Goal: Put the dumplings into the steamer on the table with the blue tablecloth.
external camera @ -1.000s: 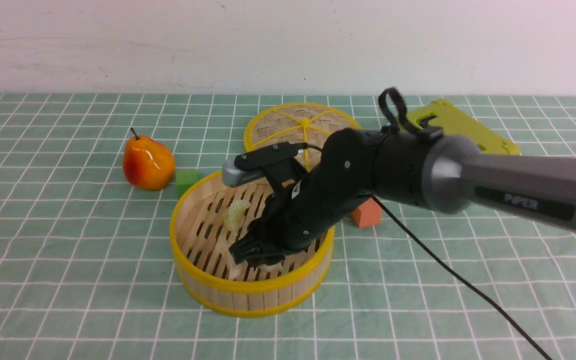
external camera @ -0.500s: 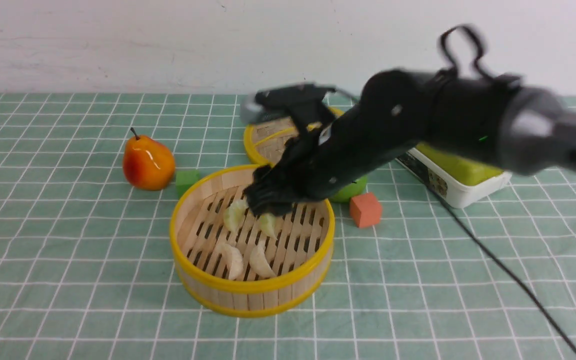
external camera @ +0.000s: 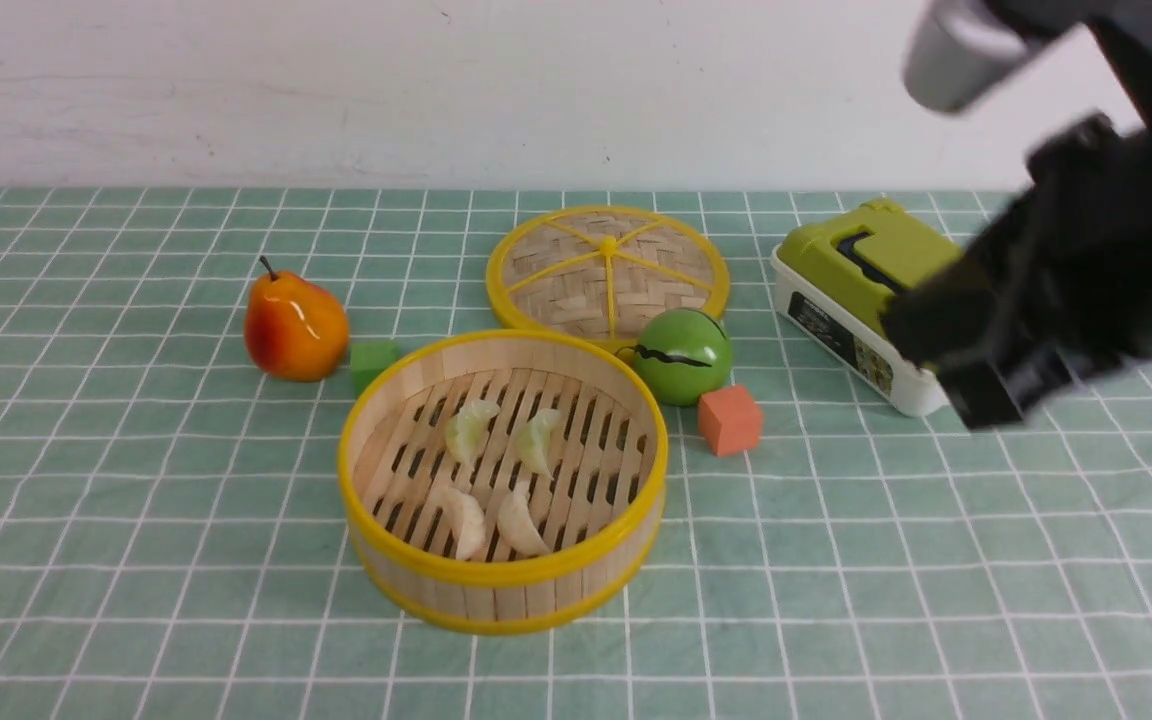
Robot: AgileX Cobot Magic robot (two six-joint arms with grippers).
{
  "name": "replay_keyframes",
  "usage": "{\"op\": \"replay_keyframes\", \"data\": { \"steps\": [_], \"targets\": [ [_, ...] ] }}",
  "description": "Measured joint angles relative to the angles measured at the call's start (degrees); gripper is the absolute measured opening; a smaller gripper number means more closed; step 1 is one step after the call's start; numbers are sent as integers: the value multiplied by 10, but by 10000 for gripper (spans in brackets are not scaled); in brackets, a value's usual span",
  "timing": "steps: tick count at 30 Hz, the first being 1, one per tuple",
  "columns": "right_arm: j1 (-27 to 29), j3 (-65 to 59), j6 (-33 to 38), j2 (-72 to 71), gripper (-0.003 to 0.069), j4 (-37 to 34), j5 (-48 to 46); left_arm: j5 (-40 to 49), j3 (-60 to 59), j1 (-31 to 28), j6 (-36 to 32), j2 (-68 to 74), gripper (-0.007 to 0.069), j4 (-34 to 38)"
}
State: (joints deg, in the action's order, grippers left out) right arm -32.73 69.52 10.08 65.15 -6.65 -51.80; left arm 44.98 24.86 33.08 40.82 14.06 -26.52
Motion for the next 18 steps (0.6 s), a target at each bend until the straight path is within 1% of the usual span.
{"op": "replay_keyframes", "data": {
  "steps": [3,4,5,7,10,11,12,15,17,18],
  "targets": [
    [0,-102,-14,-72,-8,25,57,0,0,0,0,0,25,0],
    [0,-118,-16,-83,-8,26,69,0,0,0,0,0,25,0],
    [0,-184,-19,-121,-7,29,125,0,0,0,0,0,25,0],
    [0,-268,-21,-159,-6,26,201,0,0,0,0,0,28,0],
    [0,-362,-21,-193,-3,18,282,1,0,0,0,0,29,0],
    [0,-375,-21,-198,-3,17,291,1,0,0,0,0,29,0],
    [0,-424,-21,-215,-3,15,320,1,0,0,0,0,29,0],
    [0,-473,-25,-244,-2,12,332,2,0,0,0,0,34,0],
    [2,-484,-29,-265,-2,23,330,2,0,0,0,0,36,0],
    [5,-489,-30,-286,-2,40,328,2,0,0,0,0,36,0]
  ]
}}
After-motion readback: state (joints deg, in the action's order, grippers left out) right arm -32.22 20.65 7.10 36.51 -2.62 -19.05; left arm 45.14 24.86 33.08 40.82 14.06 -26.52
